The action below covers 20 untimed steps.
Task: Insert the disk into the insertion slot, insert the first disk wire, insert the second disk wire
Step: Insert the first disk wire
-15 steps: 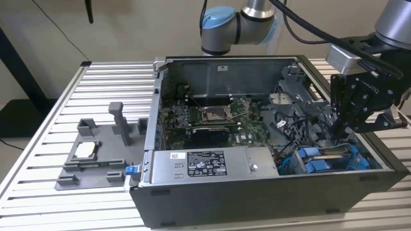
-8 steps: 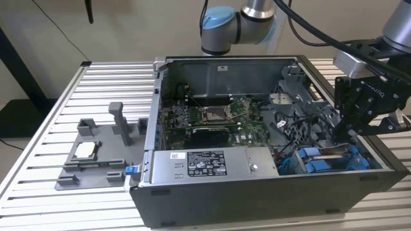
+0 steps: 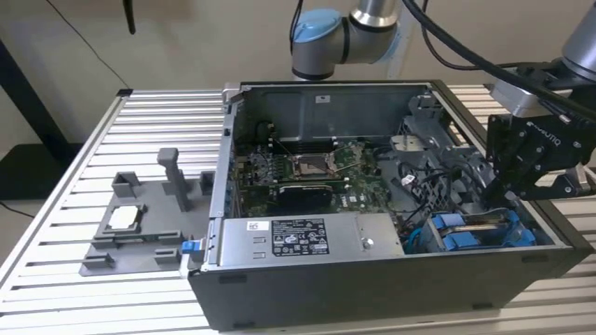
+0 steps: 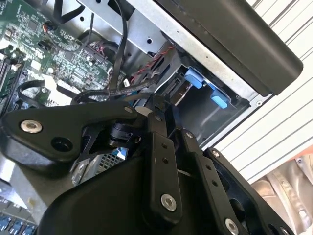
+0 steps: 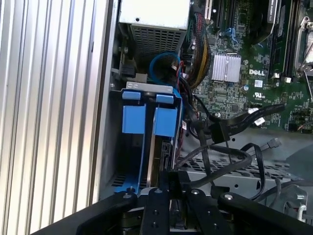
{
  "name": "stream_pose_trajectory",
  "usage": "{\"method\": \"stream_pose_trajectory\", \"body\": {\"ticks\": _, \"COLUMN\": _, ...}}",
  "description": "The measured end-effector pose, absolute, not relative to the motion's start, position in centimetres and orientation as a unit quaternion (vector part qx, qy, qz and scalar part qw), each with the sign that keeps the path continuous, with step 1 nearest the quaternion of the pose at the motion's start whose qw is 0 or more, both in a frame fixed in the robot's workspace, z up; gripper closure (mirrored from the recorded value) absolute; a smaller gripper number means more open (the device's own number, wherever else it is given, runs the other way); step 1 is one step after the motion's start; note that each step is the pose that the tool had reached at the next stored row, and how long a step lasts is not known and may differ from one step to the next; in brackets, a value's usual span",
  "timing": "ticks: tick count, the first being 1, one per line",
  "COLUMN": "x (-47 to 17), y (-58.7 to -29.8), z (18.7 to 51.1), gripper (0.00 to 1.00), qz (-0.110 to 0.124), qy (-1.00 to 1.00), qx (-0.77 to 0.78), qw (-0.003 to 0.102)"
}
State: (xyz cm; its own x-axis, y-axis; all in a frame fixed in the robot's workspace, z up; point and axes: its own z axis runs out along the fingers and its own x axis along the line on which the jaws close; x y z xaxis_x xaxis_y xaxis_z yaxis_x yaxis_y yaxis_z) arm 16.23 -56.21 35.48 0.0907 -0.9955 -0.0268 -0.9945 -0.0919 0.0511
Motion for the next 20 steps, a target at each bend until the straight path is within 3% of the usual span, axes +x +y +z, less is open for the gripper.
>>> {"method": "stream_pose_trajectory", "body": {"ticks": 20, "x": 16.9, "y": -56.5, "z": 34.1, "gripper": 0.81, "qz": -0.033, "qy": -0.693, "qx": 0.720, "qw": 0.012}}
